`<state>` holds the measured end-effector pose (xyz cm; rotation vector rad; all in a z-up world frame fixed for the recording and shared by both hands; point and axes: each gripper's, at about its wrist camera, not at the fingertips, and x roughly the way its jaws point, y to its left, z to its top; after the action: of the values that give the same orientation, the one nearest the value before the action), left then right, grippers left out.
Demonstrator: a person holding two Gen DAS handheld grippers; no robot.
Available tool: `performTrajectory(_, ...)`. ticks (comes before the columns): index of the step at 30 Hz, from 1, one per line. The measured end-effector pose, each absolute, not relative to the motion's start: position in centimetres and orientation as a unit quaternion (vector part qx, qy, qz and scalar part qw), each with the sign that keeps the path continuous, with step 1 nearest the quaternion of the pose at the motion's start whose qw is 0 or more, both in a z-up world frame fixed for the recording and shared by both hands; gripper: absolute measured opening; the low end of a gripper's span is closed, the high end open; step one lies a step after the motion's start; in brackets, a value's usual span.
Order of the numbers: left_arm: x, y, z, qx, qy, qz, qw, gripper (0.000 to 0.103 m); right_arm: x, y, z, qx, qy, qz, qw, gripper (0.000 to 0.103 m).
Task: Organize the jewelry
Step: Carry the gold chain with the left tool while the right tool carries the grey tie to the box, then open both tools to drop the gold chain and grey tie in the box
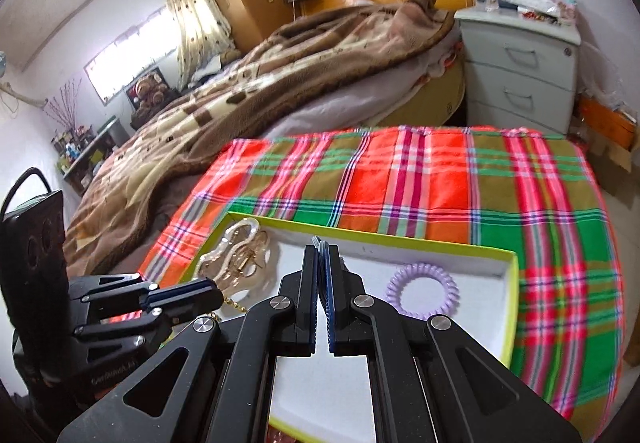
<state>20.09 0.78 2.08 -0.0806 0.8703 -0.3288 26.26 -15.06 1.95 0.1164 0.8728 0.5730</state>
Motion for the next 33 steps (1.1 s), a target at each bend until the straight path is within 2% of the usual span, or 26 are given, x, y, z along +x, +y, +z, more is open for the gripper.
performTrajectory(15,21.1,0.9,-0.3,-0.021,0.447,-0.140,0.883,0.007,28.1,-12.5,-1.2,0.000,0.467,0.279,0.839,0.003)
performTrajectory(26,20.8,1.0,-0.1,-0.023,0.450,-0.134,0.882,0.007,27.7,-11.3,-1.5,-0.017,0.471,0.291,0.833,0.003)
performTrajectory(30,20.8,1.0,0.0,-0.025,0.452,-0.131,0.882,0.013,27.6,-11.3,-1.4,-0.010,0.469,0.300,0.831,0.011)
performTrajectory(33,20.5,1.0,0.2,-0.025,0.449,-0.134,0.883,0.014,27.3,-11.4,-1.0,-0.007,0.462,0.305,0.833,0.011)
